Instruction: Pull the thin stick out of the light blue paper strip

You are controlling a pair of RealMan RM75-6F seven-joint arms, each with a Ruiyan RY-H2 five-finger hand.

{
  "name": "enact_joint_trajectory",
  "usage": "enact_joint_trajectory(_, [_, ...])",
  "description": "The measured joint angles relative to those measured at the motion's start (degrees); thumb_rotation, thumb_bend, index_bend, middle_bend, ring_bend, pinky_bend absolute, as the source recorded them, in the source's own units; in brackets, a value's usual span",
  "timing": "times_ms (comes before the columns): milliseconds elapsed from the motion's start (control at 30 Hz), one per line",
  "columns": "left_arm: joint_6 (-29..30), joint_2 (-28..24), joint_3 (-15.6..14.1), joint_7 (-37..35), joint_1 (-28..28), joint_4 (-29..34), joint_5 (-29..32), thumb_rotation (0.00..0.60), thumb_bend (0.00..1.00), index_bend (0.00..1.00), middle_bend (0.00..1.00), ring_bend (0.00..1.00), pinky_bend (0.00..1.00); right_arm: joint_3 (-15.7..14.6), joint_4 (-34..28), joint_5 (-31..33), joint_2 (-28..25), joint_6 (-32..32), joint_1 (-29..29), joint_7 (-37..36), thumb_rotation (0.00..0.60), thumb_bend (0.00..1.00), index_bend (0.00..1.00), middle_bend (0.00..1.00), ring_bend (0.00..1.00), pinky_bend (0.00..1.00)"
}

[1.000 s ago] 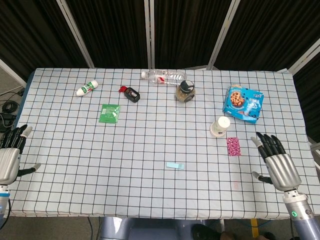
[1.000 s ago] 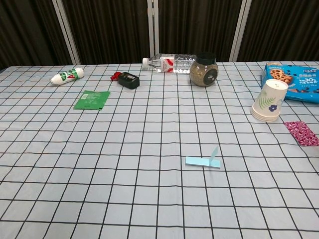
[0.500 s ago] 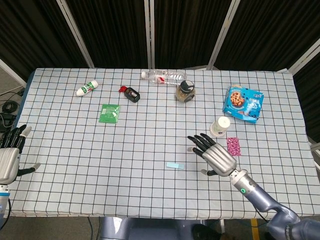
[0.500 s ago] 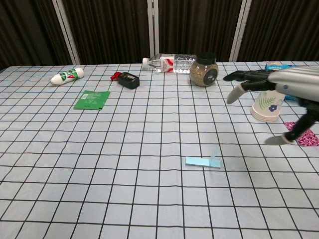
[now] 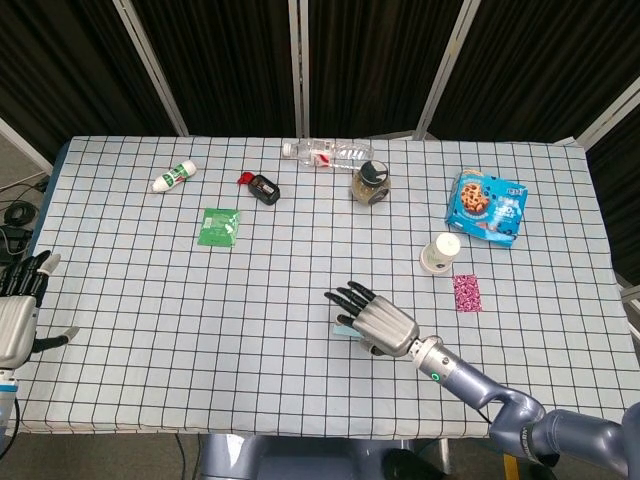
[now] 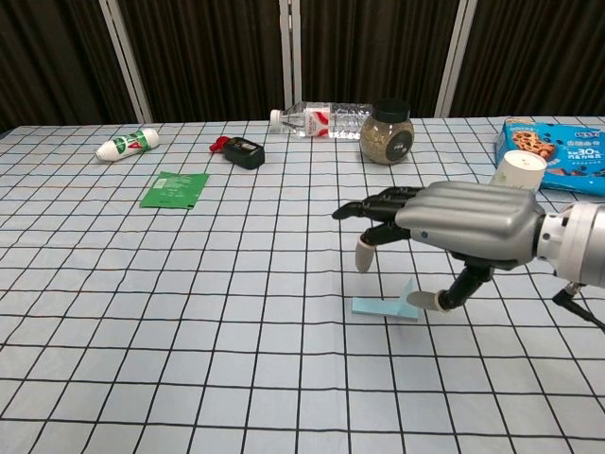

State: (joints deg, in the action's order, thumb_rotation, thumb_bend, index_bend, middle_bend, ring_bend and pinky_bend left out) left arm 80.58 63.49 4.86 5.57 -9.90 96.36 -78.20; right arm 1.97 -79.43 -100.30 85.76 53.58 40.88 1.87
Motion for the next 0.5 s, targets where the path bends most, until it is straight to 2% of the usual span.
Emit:
enact_joint_trajectory(200, [-0.04, -0.08, 0.08, -0.15, 0.07, 0.04, -0.04, 0.600, 0.00, 0.00, 0.00, 0.00, 0.00, -1.82, 1.50, 0.06, 0.39, -0.35, 0.55, 1.76, 0.600, 0.28, 0.38, 0.01, 0.00, 0.00])
enact_joint_trajectory(500, [-0.49, 0.15, 0.11, 0.00, -0.09, -0.20, -0.07, 0.600, 0.00, 0.00, 0.00, 0.00, 0.00, -2.69, 4.64, 0.11, 1.14, 1.65, 0.59, 1.74, 0.600, 0.30, 0.43, 0.02, 0.00, 0.00])
